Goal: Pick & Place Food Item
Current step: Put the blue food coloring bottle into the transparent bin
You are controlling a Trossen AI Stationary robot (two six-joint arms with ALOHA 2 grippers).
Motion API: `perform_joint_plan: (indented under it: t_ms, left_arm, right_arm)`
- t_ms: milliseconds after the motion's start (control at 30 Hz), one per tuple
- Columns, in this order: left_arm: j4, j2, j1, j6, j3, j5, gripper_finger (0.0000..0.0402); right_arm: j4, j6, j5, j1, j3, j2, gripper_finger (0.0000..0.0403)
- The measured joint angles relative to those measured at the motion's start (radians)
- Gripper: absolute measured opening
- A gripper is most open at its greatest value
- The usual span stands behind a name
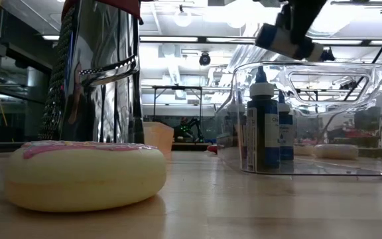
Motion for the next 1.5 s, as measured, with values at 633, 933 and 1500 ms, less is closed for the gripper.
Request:
perform_joint_plan:
  t_ms: [633,933,1500]
  left_arm:
    - [0.002,0.0,0.0,0.0,0.0,0.0,0.0234]
    - [0.053,0.0,0.0,0.013,0.0,-0.001,0.0234]
    - [0.155,0.077,-0.108,-0.035,0.0,0.081,0.0234]
  right_arm:
    - [0.001,-0.007,0.003,0.007,0.013,0.012,0.0148]
    - [0.001,-0.007,0.002,0.007,0.013,0.012,0.0148]
    - [0.064,-0.035,0.004,0.006,0.013,0.012,0.0148]
